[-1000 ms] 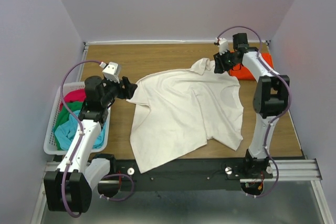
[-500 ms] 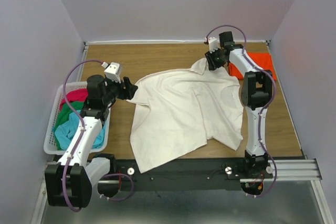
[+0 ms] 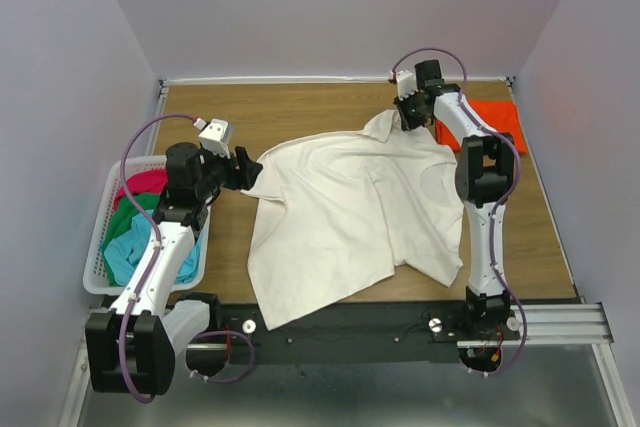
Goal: Fold and stack the t-shirts
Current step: Flatten the tshirt out
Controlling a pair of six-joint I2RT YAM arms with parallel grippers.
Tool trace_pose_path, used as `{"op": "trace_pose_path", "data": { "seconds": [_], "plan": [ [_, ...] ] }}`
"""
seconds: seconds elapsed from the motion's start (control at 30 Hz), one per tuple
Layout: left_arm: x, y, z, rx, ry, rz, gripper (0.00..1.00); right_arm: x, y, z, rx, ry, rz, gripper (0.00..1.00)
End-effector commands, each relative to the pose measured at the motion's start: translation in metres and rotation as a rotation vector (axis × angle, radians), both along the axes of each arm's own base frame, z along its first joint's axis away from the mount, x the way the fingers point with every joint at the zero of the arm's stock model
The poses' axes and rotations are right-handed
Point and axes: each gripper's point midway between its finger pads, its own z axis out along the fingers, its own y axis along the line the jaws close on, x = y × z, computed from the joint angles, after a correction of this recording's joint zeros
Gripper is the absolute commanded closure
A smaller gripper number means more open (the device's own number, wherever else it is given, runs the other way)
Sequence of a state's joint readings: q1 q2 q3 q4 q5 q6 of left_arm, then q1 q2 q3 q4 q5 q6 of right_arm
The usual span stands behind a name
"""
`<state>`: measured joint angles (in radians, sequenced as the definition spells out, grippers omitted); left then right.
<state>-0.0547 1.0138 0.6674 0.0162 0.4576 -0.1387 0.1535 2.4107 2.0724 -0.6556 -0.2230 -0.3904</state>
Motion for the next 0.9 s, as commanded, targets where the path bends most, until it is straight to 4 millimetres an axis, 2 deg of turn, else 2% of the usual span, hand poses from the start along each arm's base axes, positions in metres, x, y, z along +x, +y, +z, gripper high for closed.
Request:
{"op": "trace_pose_path", "data": {
  "seconds": [0.0,0.03,0.07,0.17,0.3,0.33,0.37,0.4,0.43,0.47,0.5,0.53,0.57,0.6,0.63,0.7,0.73,0.83,0.87],
  "plan": [
    [0.004,0.001,0.01,0.013,-0.028,0.005,0.3,0.023,-0.007,0.016,-0.054,-0.071,-0.046,0.99],
    [0.004,0.0,0.01,0.012,-0.028,0.004,0.3,0.029,-0.008,0.02,-0.06,-0.094,-0.059,0.99],
    [0.005,0.001,0.009,0.013,-0.026,0.008,0.29,0.041,-0.012,0.035,-0.074,-0.142,-0.093,0.99],
    [0.005,0.002,0.008,0.017,-0.024,0.013,0.3,0.067,-0.019,0.056,-0.083,-0.252,-0.161,0.99],
    [0.006,0.004,0.005,0.022,-0.014,0.022,0.3,0.102,-0.044,0.083,-0.133,-0.431,-0.354,0.99],
    [0.006,0.004,0.004,0.023,-0.011,0.023,0.3,0.106,-0.05,0.083,-0.147,-0.45,-0.392,0.8],
    [0.005,0.004,0.003,0.023,-0.008,0.023,0.3,0.109,-0.055,0.082,-0.16,-0.463,-0.422,0.65],
    [0.006,0.004,0.002,0.023,-0.003,0.023,0.3,0.11,-0.061,0.078,-0.172,-0.467,-0.463,0.54],
    [0.007,0.004,0.001,0.025,-0.001,0.023,0.3,0.11,-0.065,0.074,-0.161,-0.458,-0.468,0.48],
    [0.007,0.004,-0.002,0.024,0.009,0.023,0.3,0.109,-0.057,0.072,-0.099,-0.439,-0.448,0.48],
    [0.008,0.004,0.0,0.024,0.006,0.026,0.3,0.107,-0.057,0.086,-0.059,-0.448,-0.444,0.48],
    [0.008,0.004,-0.002,0.026,0.012,0.027,0.3,0.101,-0.049,0.077,-0.02,-0.414,-0.407,0.47],
    [0.009,0.005,-0.001,0.026,0.01,0.029,0.3,0.098,-0.049,0.081,-0.018,-0.417,-0.407,0.45],
    [0.008,0.005,0.0,0.025,0.007,0.031,0.3,0.093,-0.038,0.094,0.026,-0.417,-0.352,0.45],
    [0.008,0.006,0.0,0.027,0.003,0.036,0.3,0.083,-0.024,0.084,0.07,-0.375,-0.28,0.44],
    [0.008,0.007,0.004,0.028,-0.007,0.041,0.3,0.067,-0.01,0.084,0.124,-0.337,-0.205,0.44],
    [0.007,0.007,0.005,0.027,-0.01,0.043,0.3,0.044,0.01,0.081,0.189,-0.288,-0.092,0.44],
    [0.008,0.007,0.005,0.026,-0.011,0.043,0.3,0.011,0.032,0.078,0.292,-0.215,0.029,0.43],
    [0.007,0.006,0.005,0.026,-0.012,0.037,0.3,-0.002,0.046,0.081,0.355,-0.184,0.09,0.42]
  ]
}}
